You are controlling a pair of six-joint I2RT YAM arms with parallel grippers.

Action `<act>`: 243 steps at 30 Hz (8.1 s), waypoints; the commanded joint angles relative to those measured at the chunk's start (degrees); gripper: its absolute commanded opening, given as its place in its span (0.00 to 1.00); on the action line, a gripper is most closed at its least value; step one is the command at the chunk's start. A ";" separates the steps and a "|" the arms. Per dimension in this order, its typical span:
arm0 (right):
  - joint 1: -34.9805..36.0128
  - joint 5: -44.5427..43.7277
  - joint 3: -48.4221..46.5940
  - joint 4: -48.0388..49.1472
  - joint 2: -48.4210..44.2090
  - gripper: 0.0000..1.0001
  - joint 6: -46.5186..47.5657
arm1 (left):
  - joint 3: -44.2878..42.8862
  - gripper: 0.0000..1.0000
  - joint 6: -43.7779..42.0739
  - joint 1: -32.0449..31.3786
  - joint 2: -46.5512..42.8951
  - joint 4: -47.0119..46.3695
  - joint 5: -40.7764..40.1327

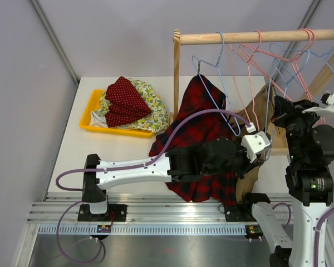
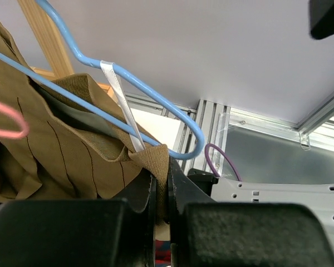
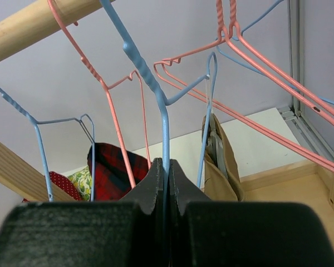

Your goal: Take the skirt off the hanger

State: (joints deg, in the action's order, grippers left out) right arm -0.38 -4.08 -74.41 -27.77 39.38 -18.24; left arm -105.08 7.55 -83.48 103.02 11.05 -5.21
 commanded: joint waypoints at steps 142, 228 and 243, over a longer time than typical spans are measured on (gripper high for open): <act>11.81 9.44 -35.02 -47.57 0.35 0.00 -2.24 | -18.21 0.00 -8.34 71.79 -18.57 14.61 -19.25; 11.63 -4.28 -21.38 -10.71 18.37 0.22 -3.20 | 36.79 0.99 9.41 83.39 -36.05 11.80 -0.68; 11.63 -6.28 3.92 -22.06 8.17 0.89 -9.81 | 37.05 0.99 9.76 83.39 -36.66 11.36 1.08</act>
State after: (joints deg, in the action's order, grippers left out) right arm 11.03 -7.77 -70.52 -48.53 48.77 -27.38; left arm -68.10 17.80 -0.23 67.90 25.56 -5.85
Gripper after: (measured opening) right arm 0.898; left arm 0.987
